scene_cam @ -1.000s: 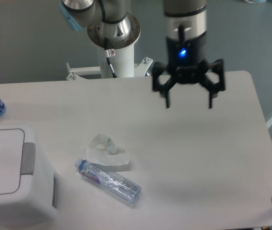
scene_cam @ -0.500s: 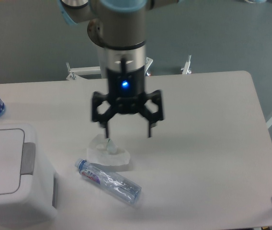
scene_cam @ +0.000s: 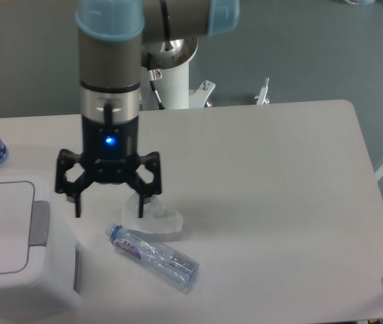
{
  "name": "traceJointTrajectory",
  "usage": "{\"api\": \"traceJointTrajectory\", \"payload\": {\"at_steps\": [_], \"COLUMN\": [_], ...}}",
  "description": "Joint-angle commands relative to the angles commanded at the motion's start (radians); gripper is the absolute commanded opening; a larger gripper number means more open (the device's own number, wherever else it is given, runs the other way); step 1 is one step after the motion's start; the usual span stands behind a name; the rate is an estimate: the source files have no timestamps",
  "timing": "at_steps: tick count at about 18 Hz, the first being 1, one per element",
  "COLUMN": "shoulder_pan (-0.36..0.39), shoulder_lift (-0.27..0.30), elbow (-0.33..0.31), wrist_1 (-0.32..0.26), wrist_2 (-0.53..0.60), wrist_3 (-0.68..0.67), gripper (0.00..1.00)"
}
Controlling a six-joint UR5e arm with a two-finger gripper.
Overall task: Open the trash can
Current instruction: 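Move the open gripper across the table toward the white trash can lid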
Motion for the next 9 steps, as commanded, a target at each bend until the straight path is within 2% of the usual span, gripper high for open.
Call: {"api": "traceJointTrajectory", "payload": {"at_steps": [2,9], "shoulder_pan": [-0.003,-0.02], "shoulder_lift": [-0.003,-0.018], "elbow": [0.0,-0.005], "wrist_1": [0.0,0.0], "wrist_2": [-0.012,-0.026], "wrist_3": [-0.058,-0.066], "gripper": [1.0,1.0]}}
